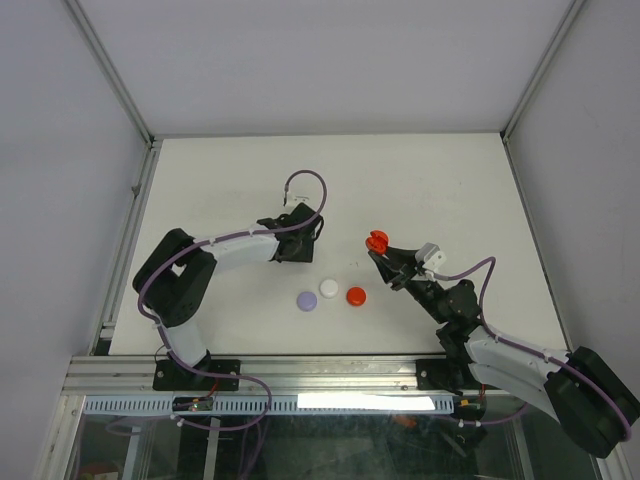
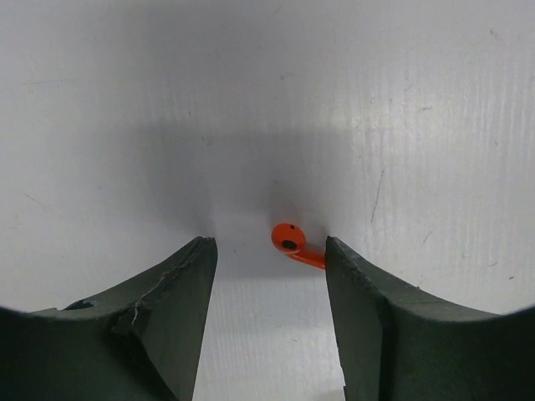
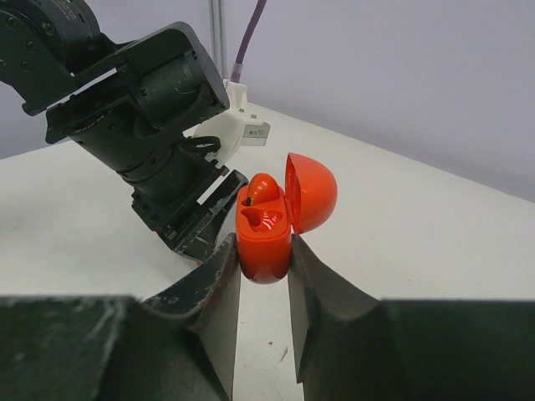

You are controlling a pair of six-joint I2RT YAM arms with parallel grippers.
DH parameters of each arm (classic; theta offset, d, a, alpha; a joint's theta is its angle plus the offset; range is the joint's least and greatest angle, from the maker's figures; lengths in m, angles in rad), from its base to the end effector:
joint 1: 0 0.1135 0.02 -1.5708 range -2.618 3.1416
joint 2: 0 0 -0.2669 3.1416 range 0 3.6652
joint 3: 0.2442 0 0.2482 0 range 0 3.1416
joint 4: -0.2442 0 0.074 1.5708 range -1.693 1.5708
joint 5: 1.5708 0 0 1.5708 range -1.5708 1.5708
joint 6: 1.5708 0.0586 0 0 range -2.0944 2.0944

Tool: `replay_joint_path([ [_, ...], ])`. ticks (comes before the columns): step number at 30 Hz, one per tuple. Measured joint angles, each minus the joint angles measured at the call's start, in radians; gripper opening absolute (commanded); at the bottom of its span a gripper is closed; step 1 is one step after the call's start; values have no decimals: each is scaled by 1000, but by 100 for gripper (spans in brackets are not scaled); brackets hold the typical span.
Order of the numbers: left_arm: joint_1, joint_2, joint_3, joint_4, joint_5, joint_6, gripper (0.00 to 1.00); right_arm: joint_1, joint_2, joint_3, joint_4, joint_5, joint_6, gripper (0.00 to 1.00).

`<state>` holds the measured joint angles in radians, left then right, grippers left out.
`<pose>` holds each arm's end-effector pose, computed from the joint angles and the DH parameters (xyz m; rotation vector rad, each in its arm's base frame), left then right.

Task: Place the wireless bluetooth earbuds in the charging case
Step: Move the earbud to the center of the board, then pick up the earbud from the center of the board.

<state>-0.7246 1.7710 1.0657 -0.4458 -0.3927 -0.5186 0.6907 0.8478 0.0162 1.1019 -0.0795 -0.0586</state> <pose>0.2751 -0.2136 0.1476 0.1563 2.5733 0.0970 0.1339 0.1167 0.2114 -0.5484 1.2057 0.5905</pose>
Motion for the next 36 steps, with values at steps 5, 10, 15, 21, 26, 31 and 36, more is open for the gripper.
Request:
replay_joint_path([
  [5, -10, 0, 6, -7, 0, 13, 48, 0, -2, 0, 0, -3, 0, 0],
  [10, -10, 0, 13, -24, 0, 25, 46, 0, -3, 0, 0, -3, 0, 0],
  [15, -10, 0, 23, -35, 1, 39, 43, 0, -8, 0, -1, -4, 0, 0],
  [21, -9, 2, 38, -55, 1, 42, 35, 0, -10, 0, 0, -4, 0, 0],
  [26, -9, 24, 75, -55, 4, 49, 30, 0, -10, 0, -1, -5, 0, 0],
  [31, -9, 45, 82, -56, 12, 54, 29, 0, -10, 0, -1, -5, 0, 0],
  [36, -9, 52, 82, -56, 28, 56, 28, 0, -10, 0, 0, -6, 0, 0],
])
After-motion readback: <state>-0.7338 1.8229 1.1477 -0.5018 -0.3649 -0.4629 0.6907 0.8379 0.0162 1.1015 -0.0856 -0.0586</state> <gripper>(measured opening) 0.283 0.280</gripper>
